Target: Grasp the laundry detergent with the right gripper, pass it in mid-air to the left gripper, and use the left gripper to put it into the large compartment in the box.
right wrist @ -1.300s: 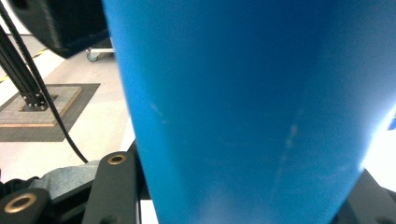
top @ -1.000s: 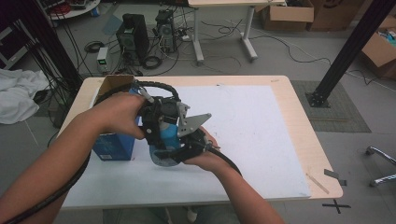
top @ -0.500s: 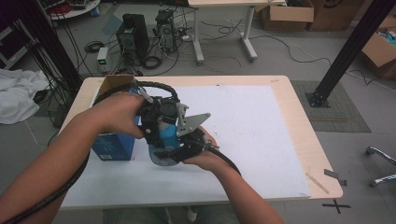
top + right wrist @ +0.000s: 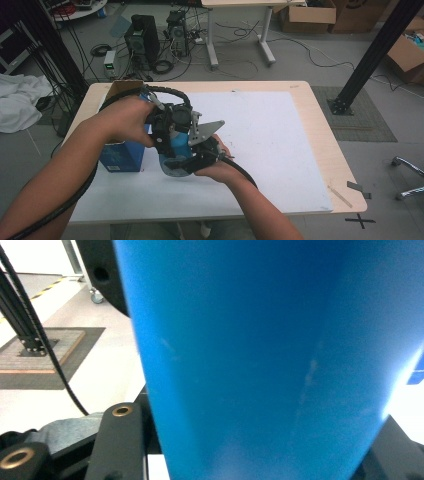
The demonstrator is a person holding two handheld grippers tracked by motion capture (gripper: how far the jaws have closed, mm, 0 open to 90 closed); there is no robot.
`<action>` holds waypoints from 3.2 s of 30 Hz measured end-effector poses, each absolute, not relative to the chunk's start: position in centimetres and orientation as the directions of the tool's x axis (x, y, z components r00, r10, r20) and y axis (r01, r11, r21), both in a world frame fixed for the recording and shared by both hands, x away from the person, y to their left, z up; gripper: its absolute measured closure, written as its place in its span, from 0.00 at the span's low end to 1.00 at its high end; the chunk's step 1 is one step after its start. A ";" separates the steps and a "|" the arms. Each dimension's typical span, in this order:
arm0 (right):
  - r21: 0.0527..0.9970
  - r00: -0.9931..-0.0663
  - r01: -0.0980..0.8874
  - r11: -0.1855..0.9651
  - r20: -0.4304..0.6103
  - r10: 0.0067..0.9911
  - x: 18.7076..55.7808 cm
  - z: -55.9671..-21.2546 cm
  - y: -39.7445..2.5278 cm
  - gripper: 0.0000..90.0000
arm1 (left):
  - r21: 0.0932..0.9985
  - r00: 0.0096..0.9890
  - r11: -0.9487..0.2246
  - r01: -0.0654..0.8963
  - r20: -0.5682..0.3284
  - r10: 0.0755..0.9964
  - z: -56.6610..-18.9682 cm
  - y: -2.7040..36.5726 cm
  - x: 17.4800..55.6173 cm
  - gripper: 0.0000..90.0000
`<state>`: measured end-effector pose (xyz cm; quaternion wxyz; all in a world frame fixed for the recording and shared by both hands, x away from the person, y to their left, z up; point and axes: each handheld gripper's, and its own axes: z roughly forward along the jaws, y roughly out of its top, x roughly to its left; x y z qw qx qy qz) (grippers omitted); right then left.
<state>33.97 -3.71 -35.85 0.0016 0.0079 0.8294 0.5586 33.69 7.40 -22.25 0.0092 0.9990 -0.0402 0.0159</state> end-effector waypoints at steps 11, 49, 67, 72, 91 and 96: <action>0.930 -1.000 0.013 0.368 0.002 0.029 33.9 -35.9 -4.2 0.44 | 0.016 0.998 -0.998 -0.059 0.014 -0.059 -22.1 7.5 34.0 0.43; 0.713 -0.983 0.180 0.678 0.112 0.143 35.4 -31.5 -10.8 0.16 | 0.025 0.998 -0.998 0.057 -0.032 0.056 -19.4 10.0 36.3 0.43; 0.431 -0.981 0.181 0.884 0.141 0.132 36.9 -29.7 -12.1 0.17 | 0.058 0.961 -0.960 0.275 -0.043 0.273 -14.9 11.1 37.9 0.43; 0.392 -0.980 0.185 0.901 0.148 0.136 37.3 -29.2 -12.4 0.17 | 0.064 0.916 -0.914 0.401 -0.038 0.399 -13.4 11.6 38.4 0.43; 0.281 -0.980 0.182 0.942 0.133 0.149 38.4 -28.4 -13.0 0.17 | 0.010 0.467 -0.467 0.884 -0.034 0.884 -8.0 17.6 41.8 0.43; 0.260 -0.981 0.170 0.951 0.136 0.138 38.6 -28.3 -13.1 0.17 | 0.004 0.358 -0.358 0.934 -0.024 0.933 -7.7 20.1 42.1 0.43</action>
